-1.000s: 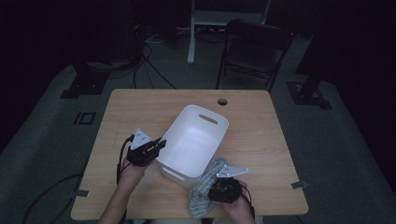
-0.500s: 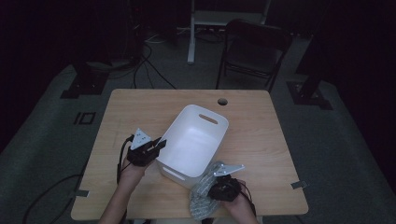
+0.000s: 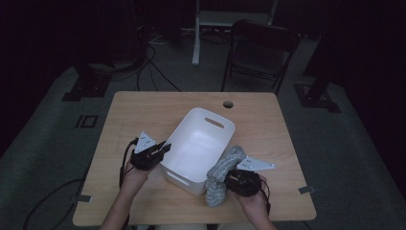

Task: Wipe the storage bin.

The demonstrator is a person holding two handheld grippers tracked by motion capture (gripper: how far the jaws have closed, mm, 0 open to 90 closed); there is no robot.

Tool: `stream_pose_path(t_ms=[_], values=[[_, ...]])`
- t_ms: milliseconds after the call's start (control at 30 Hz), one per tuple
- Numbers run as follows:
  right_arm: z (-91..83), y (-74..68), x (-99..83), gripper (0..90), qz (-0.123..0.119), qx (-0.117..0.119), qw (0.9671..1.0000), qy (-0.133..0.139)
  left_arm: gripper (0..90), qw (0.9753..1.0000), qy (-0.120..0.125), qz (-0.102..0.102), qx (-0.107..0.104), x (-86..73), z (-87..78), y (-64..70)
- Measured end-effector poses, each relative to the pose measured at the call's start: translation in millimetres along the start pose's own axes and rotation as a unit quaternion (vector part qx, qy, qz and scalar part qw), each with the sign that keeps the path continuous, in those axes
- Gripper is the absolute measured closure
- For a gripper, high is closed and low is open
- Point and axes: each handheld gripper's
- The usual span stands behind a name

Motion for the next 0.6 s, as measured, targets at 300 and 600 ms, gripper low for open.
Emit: stream_pose_path(t_ms=[300,600], values=[[14.8,4.9,-11.6,74.1,0.003,0.000,0.9996,-0.030,79.5,1.0000,-0.002,0.000,-0.001,0.7,0.3,-0.4],[25.4,12.6,-23.8,74.0,0.013,0.000,0.9986,-0.051,79.6,1.0000,-0.002,0.000,0.002,1.3,1.4,0.2]])
Point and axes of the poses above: each handheld gripper's, and its own axes: z roughly forward along the jaws, x roughly out of its top, y roughly to its right, and after that the axes turned 9 degrees about -z, right-handed
